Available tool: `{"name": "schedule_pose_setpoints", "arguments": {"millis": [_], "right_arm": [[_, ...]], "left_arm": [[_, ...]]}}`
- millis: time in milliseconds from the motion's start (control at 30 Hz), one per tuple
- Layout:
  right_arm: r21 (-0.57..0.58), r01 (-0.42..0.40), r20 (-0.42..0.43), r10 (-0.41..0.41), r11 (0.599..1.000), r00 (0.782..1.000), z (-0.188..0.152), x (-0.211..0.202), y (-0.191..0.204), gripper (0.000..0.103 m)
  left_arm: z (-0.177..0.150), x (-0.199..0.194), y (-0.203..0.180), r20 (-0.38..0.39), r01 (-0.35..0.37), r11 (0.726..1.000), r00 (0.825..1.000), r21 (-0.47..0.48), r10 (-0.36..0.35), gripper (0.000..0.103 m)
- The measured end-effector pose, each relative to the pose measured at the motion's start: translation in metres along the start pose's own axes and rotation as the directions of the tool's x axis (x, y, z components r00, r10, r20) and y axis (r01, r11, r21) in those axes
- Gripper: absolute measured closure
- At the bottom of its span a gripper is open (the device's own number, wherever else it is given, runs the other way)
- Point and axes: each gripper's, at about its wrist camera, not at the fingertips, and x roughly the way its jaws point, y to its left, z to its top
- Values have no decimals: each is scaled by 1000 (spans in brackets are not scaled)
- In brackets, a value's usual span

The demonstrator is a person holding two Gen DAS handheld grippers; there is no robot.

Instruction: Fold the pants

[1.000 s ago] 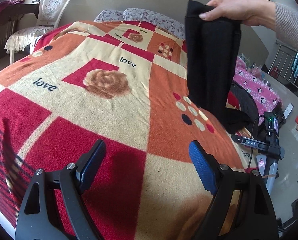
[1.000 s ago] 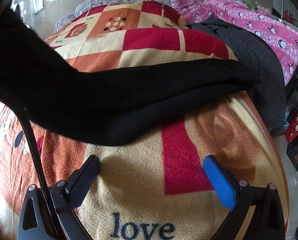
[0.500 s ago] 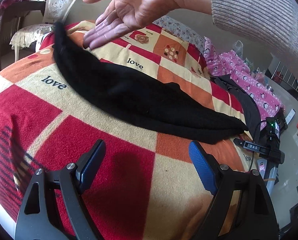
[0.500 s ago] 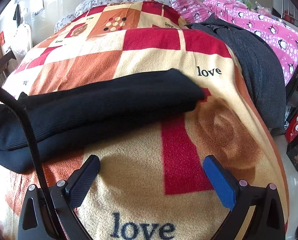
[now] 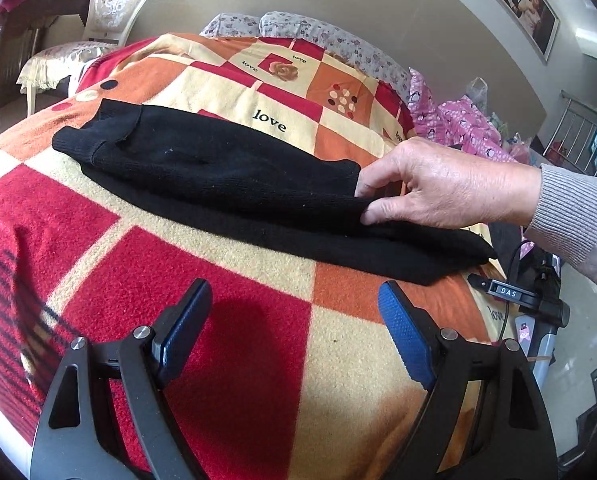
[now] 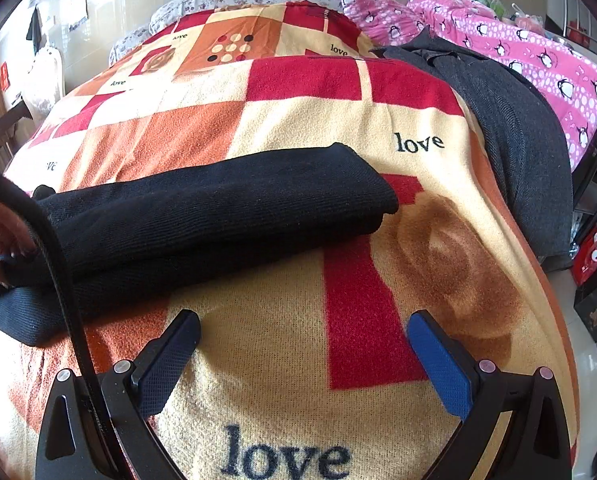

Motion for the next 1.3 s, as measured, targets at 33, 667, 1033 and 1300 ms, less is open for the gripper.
{"name": "schedule_pose_setpoints", "arguments": {"millis": [33,667,1033,1300], "right_arm": [[0,0,0,0,1000,1000,0,0,0,0],[-1,0,0,0,1000,1000,0,0,0,0],[-2,-1,0,1,1000,1000,0,0,0,0],[0,-2,5,2,1000,1000,-1,0,0,0]], "left_arm": [[0,0,0,0,0,1000,1000,-2,0,18],[-3,8,-6,-43,-19,1000,999,19,19,18],[0,7,1,-40,-44,999,998,-5,44,18],[-3,11,-10,-39,-118,992,992,37,119,18]]}}
